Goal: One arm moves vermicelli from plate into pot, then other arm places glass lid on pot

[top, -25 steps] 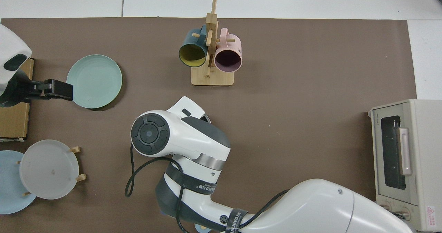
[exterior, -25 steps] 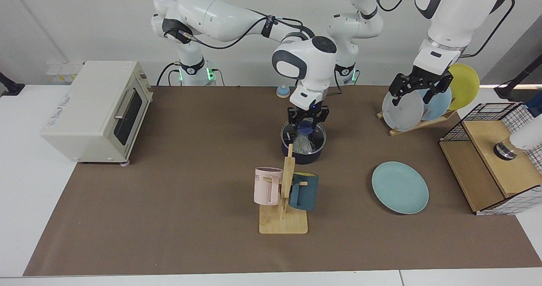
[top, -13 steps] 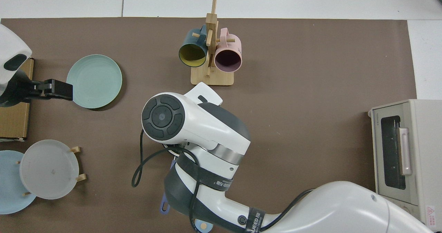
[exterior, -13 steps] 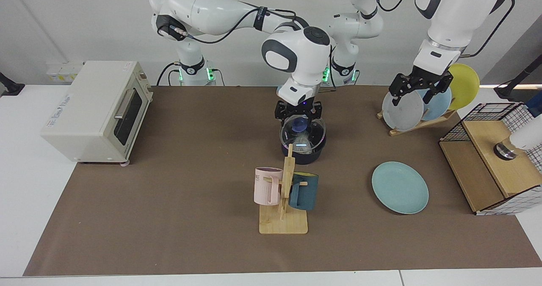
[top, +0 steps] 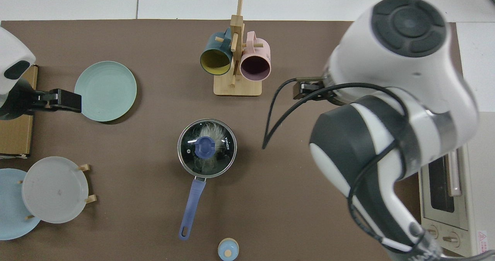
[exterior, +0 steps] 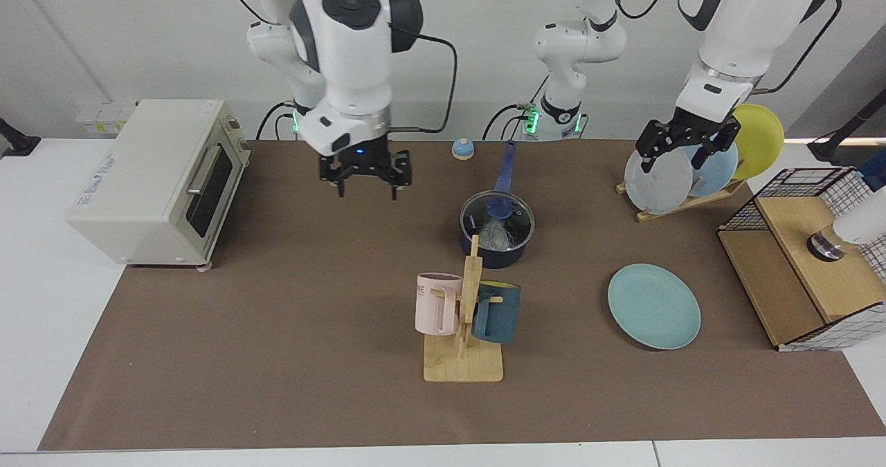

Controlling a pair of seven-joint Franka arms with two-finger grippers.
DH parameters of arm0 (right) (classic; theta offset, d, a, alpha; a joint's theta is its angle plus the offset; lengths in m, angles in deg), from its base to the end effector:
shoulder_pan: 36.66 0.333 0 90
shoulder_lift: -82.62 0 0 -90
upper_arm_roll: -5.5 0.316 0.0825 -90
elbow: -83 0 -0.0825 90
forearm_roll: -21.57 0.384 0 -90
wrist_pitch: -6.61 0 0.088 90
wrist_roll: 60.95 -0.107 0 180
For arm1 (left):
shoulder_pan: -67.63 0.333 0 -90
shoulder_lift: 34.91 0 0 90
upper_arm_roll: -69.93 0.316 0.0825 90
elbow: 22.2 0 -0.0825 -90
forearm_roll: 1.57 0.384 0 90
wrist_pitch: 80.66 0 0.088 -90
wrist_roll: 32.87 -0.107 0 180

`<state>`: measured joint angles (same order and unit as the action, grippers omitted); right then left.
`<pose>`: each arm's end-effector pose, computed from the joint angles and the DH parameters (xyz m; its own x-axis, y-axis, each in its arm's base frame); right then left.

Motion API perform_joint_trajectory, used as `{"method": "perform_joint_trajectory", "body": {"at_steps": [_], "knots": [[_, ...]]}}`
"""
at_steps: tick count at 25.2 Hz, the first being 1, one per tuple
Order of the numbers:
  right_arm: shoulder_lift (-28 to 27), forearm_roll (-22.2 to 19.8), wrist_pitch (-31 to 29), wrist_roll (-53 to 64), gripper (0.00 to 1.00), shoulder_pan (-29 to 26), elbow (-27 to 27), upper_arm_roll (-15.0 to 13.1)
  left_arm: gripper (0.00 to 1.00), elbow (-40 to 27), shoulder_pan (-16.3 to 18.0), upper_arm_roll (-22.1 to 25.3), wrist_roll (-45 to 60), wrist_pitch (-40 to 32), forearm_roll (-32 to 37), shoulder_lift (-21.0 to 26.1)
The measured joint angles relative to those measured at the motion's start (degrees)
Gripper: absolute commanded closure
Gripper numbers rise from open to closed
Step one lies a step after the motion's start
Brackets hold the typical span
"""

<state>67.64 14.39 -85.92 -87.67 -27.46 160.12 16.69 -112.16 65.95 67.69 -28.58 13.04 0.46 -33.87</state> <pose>0.6061 0.1938 0.5818 0.9928 -0.1108 0.0446 -0.1134 -0.9916 0.0615 0.5655 -0.0350 0.6206 0.9988 0.0043 0.0495 0.0058 -0.9995 -0.0311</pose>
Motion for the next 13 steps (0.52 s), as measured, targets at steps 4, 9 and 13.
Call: {"method": "perform_joint_trajectory", "body": {"at_steps": [4, 9, 13], "knots": [[3.2, 1.1, -0.1, 1.1, 0.0, -0.2, 1.7, -5.7, 0.0, 0.0, 0.0, 0.0, 0.0, 0.0, 0.0, 0.0], [5.5, 1.3, 0.1, 2.2, 0.0, 0.0, 3.5, -8.1, 0.0, 0.0, 0.0, 0.0, 0.0, 0.0, 0.0, 0.0], [7.8, 3.6, -1.4, 4.5, 0.0, 0.2, 7.9, -10.3, 0.0, 0.0, 0.0, 0.0, 0.0, 0.0, 0.0, 0.0]]}}
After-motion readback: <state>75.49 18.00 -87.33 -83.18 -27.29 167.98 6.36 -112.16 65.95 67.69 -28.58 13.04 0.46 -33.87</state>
